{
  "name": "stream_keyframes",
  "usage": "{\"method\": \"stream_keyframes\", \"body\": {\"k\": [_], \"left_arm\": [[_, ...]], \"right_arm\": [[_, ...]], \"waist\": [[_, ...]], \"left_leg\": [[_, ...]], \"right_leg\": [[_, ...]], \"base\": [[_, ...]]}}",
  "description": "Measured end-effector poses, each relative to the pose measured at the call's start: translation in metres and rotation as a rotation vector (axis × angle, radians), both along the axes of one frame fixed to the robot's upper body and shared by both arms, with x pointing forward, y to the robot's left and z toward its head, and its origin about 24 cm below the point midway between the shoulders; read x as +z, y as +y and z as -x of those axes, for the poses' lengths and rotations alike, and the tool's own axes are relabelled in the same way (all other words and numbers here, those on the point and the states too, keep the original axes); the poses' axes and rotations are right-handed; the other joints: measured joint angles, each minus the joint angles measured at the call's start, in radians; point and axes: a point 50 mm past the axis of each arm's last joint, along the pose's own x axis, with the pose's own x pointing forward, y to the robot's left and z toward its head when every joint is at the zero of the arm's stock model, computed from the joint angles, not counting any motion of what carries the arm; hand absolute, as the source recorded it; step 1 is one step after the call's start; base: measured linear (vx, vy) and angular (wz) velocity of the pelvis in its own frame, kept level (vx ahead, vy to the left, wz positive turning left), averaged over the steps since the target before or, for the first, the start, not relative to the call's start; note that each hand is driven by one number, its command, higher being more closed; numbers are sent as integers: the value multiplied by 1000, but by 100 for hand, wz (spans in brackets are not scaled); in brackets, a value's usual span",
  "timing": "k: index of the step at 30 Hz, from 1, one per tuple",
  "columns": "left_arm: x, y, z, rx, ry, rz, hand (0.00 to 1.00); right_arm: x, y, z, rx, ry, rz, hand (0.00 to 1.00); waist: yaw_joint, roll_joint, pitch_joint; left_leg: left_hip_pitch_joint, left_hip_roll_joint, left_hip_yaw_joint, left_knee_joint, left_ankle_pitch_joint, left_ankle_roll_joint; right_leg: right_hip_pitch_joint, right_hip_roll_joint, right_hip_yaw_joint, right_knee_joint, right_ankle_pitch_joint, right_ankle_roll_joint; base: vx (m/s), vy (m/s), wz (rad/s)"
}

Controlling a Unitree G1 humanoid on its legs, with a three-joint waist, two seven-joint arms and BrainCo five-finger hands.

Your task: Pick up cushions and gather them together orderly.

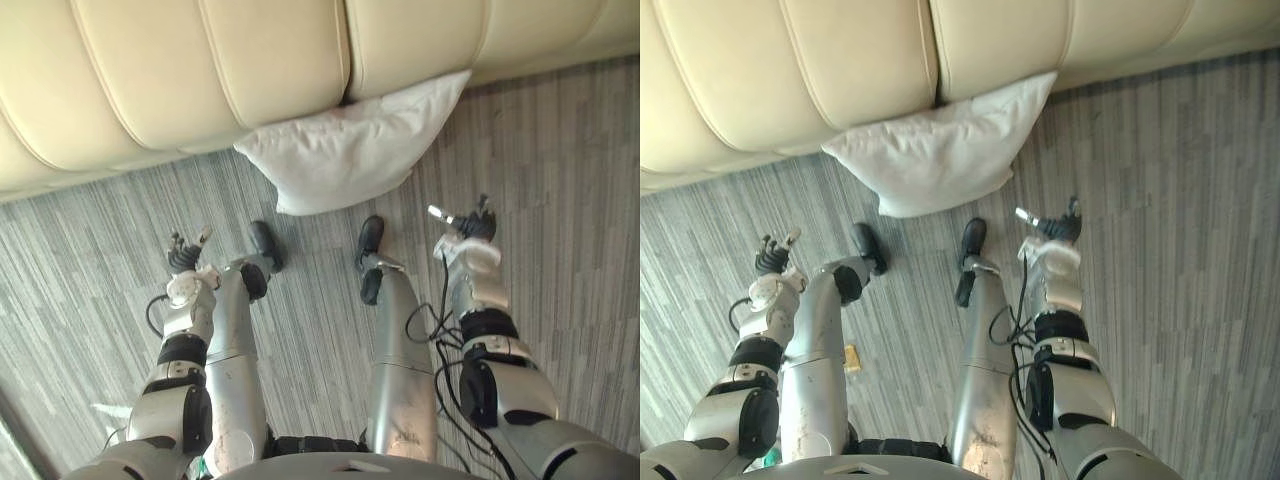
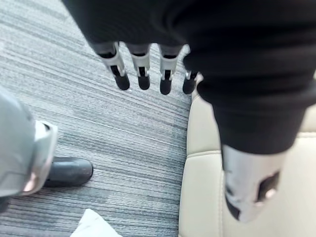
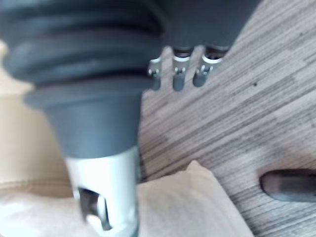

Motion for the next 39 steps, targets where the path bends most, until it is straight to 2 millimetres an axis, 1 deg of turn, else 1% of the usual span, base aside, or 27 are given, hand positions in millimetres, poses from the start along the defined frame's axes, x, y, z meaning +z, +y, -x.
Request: {"method": "stream_keyframes", "body": {"k": [1,2,3,4,6,8,9,10,11,12,13,14,15,16,17,18,20,22,23,25,28,31,34,37,38,39], "left_arm": [[10,-2,-6,-12,-32,-16,0],[17,-4,-9,-18,-51,-26,0],[31,-8,-16,-37,-94,-45,0],[36,-11,-19,-44,-111,-50,0],[51,-19,-26,-73,-157,-68,0],[77,-33,-36,-109,-236,-98,0],[84,-38,-38,-124,-258,-106,0],[98,-47,-42,-151,-303,-122,0],[109,-54,-45,-170,-332,-135,0],[115,-58,-46,-178,-347,-143,0],[126,-66,-48,-193,-380,-150,0],[131,-70,-48,-200,-396,-152,0],[141,-80,-49,-216,-428,-160,100],[151,-86,-49,-233,-460,-169,100],[155,-90,-49,-244,-474,-176,100],[163,-101,-49,-272,-498,-191,100],[175,-115,-49,-299,-534,-204,100],[187,-121,-47,-290,-572,-188,100],[188,-122,-46,-276,-574,-184,100],[191,-122,-44,-261,-584,-180,100],[194,-120,-43,-234,-580,-176,100],[194,-114,-44,-206,-567,-189,100],[192,-106,-43,-185,-551,-209,100],[191,-105,-41,-185,-558,-205,100],[191,-105,-41,-185,-558,-205,100],[189,-104,-40,-183,-558,-202,100]], "right_arm": [[13,3,-5,13,-39,13,0],[20,5,-8,21,-58,22,0],[35,11,-14,35,-99,33,0],[40,14,-16,40,-112,44,0],[58,24,-21,68,-157,79,0],[83,46,-30,128,-215,139,0],[92,51,-32,141,-239,150,0],[106,59,-33,159,-280,167,0],[117,68,-33,178,-315,185,100],[124,73,-34,180,-332,196,100],[134,81,-35,183,-355,226,100],[138,84,-35,182,-362,237,100],[146,89,-34,180,-385,239,100],[153,94,-32,181,-412,243,100],[156,97,-32,180,-422,245,100],[163,101,-29,166,-444,257,100],[173,111,-25,165,-488,253,100],[180,123,-20,171,-532,216,100],[184,130,-16,175,-562,191,100],[188,135,-11,167,-594,165,100],[192,133,-8,143,-612,153,100],[200,133,-2,142,-655,142,100],[206,134,4,146,-696,135,100],[212,135,12,158,-750,128,100],[212,135,13,163,-759,128,100],[207,137,14,187,-765,113,100]], "waist": [[0,-1,3],[1,0,7],[2,-1,14],[2,-1,14],[4,-2,14],[3,-1,14],[2,-1,14],[2,-2,15],[0,-2,15],[-3,-2,15],[-4,-2,16],[-4,-2,16],[-6,-1,16],[-12,-1,16],[-15,-1,16],[-17,-1,16],[-24,-2,16],[-36,-2,16],[-44,-2,16],[-46,-2,16],[-50,-2,16],[-53,-2,15],[-64,-1,15],[-69,-1,13],[-69,-1,13],[-69,-1,13]], "left_leg": [[-38,6,-4,19,-1,1],[-54,9,-7,30,-1,1],[-91,15,-16,52,-1,2],[-107,16,-18,59,-1,2],[-151,20,-23,82,-2,2],[-214,30,-37,115,-2,3],[-227,29,-39,118,-3,6],[-255,30,-43,125,0,3],[-274,30,-44,132,4,5],[-284,29,-44,134,8,8],[-301,30,-48,140,11,9],[-310,30,-52,145,12,8],[-325,30,-57,148,15,6],[-340,29,-63,148,21,8],[-346,29,-64,148,22,8],[-359,29,-65,148,25,8],[-378,29,-65,151,30,5],[-391,31,-67,156,33,1],[-396,32,-68,157,35,-2],[-402,36,-69,157,37,-5],[-405,39,-73,150,42,-4],[-406,46,-74,145,51,-13],[-406,48,-96,145,57,-21],[-389,47,-105,129,66,-26],[-382,46,-103,123,69,-26],[-350,45,-102,104,77,-29]], "right_leg": [[-40,0,1,25,-6,-4],[-57,0,1,39,-10,-6],[-94,0,-1,67,-17,-9],[-111,0,0,76,-19,-10],[-162,-2,2,109,-28,-15],[-224,-2,1,148,-37,-19],[-240,-3,1,158,-39,-20],[-269,-6,0,173,-43,-19],[-291,-8,0,187,-45,-22],[-303,-12,0,195,-46,-24],[-320,-12,0,205,-48,-25],[-328,-12,-1,210,-48,-26],[-341,-12,-3,216,-48,-26],[-353,-13,-8,218,-47,-28],[-359,-13,-8,219,-47,-28],[-373,-14,-8,223,-47,-28],[-396,-13,-6,232,-43,-34],[-410,-11,-7,239,-43,-35],[-417,-10,-7,243,-43,-35],[-425,-5,-7,243,-41,-38],[-427,2,-11,236,-39,-41],[-425,7,-16,228,-33,-50],[-407,10,-36,223,-31,-53],[-383,13,-46,209,-28,-59],[-377,13,-46,204,-27,-60],[-346,14,-51,188,-25,-63]], "base": [[-20,-37,2],[-30,-48,4],[-29,-44,4],[-30,-37,7],[-44,-43,5],[-59,-42,2],[-63,-33,10],[-76,-34,14],[-61,-24,14],[-60,-18,10],[-46,-12,6],[-56,-9,5],[-52,-2,6],[-51,0,8],[-58,2,6],[-48,3,5],[-46,2,3],[-49,-1,-1],[-55,-3,-2],[-57,-5,-4],[-49,-5,-3],[-60,-5,-6],[-70,-10,-2],[-61,-12,2],[-92,-27,4],[-78,-28,3]]}}
